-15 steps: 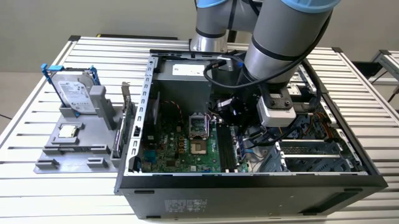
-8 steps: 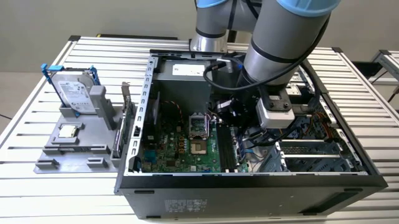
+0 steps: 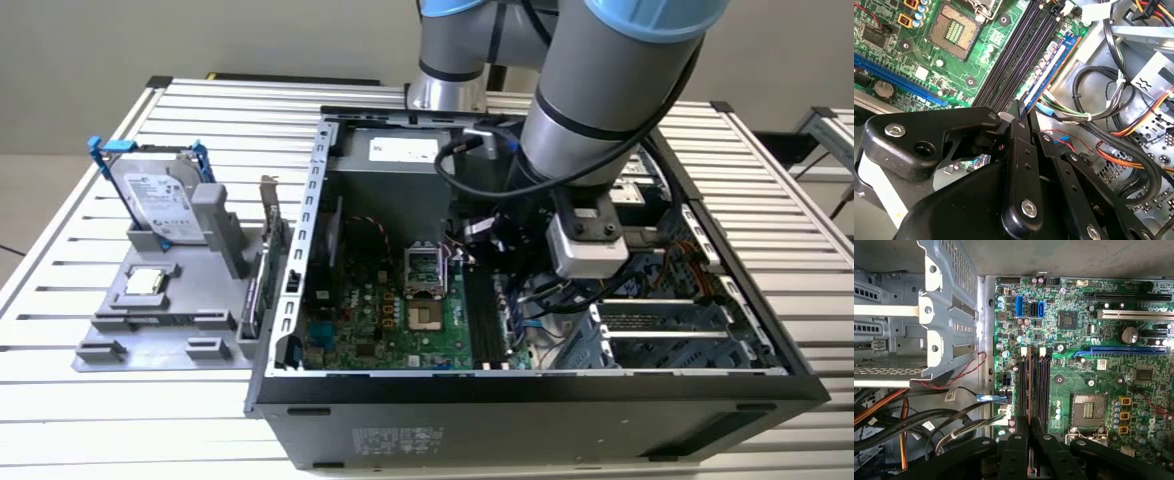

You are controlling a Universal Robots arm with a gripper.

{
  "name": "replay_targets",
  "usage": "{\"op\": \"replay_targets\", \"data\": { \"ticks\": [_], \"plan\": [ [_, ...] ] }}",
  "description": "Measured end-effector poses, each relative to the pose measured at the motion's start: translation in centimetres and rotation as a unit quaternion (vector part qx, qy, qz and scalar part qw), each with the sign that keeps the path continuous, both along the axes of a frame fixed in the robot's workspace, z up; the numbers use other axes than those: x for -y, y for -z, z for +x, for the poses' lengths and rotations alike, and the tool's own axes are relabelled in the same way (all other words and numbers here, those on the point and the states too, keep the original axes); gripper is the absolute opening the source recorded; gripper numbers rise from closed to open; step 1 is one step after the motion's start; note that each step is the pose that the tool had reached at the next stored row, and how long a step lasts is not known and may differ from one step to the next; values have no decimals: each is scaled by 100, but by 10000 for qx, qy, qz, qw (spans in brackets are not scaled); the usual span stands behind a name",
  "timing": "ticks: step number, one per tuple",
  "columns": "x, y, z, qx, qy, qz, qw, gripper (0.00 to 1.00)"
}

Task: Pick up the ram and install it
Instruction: 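Insert the ram into the slot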

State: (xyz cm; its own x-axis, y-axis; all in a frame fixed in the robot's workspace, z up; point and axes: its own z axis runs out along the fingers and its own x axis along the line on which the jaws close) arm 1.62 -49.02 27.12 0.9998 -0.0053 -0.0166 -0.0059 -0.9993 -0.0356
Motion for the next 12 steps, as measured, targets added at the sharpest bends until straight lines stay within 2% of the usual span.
{"op": "replay_targets", "data": {
  "ticks": [9,12],
  "plan": [
    [0,62,-4,0,0,-1,10000,0],
    [0,105,-7,-1,0,-2,10000,0]
  ]
}}
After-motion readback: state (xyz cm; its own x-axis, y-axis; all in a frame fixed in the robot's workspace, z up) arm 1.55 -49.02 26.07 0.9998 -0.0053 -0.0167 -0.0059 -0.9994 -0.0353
